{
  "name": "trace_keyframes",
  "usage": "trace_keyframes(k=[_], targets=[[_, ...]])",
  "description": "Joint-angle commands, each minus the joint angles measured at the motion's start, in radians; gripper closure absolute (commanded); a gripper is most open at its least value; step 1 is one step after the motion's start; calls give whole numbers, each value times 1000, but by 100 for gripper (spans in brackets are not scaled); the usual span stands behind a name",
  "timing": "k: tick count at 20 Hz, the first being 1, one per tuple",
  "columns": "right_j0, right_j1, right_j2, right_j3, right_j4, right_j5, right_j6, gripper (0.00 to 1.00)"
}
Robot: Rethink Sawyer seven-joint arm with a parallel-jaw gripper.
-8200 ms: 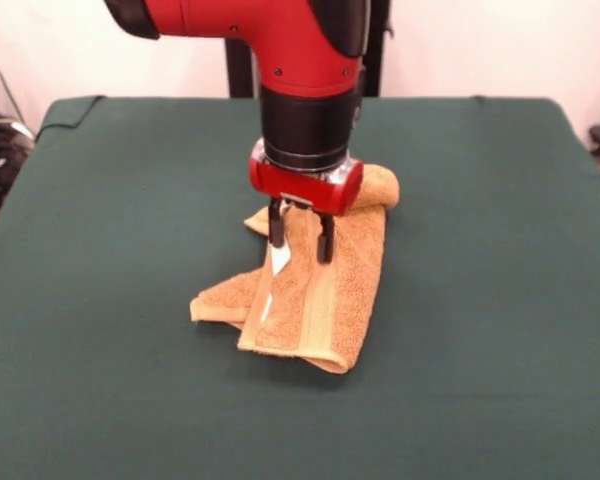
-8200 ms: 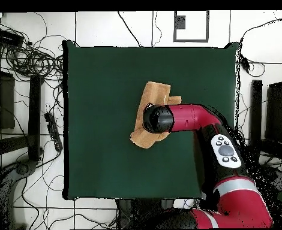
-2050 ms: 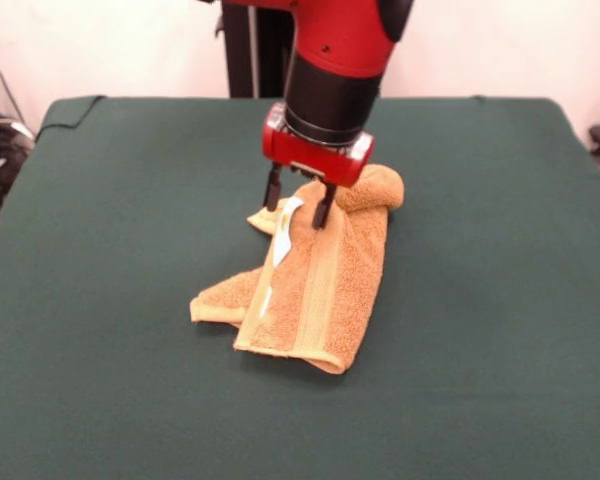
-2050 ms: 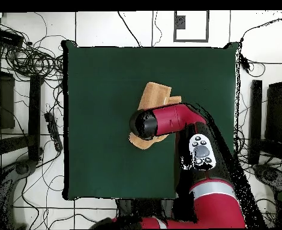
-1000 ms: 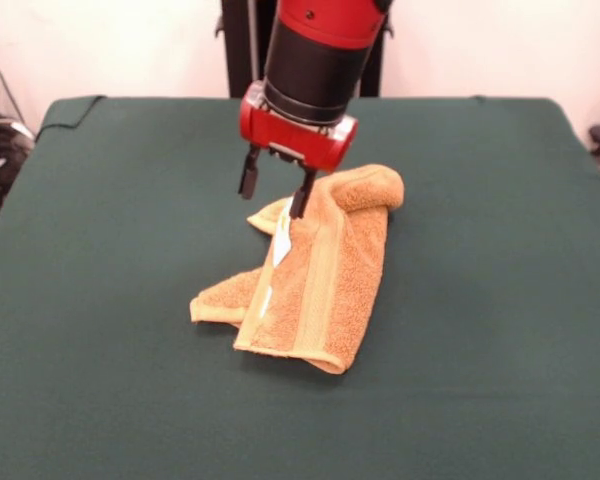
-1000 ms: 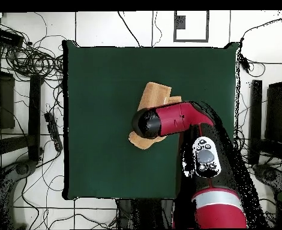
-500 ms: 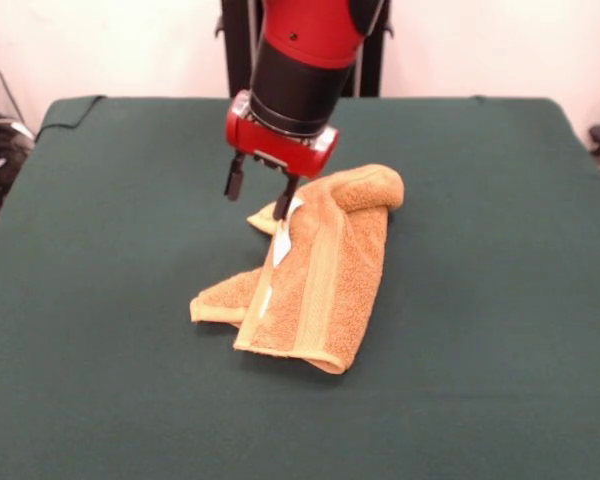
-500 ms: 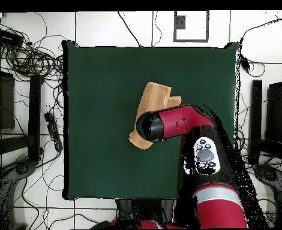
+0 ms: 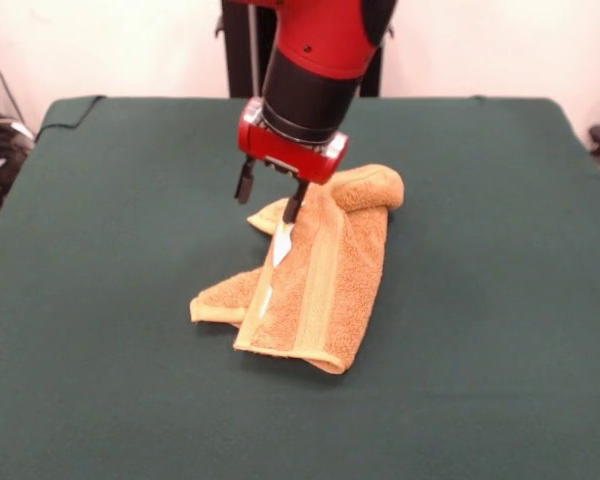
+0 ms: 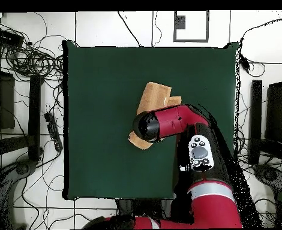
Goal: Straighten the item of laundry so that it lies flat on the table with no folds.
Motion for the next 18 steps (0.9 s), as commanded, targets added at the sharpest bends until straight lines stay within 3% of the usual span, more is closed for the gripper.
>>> trace_keyframes(k=[1, 9, 18], targets=[[21, 4, 57, 25, 25, 109, -79, 0], [23, 66, 49, 9, -4, 36, -42, 0], [-1, -4, 84, 26, 55, 110, -83, 0]])
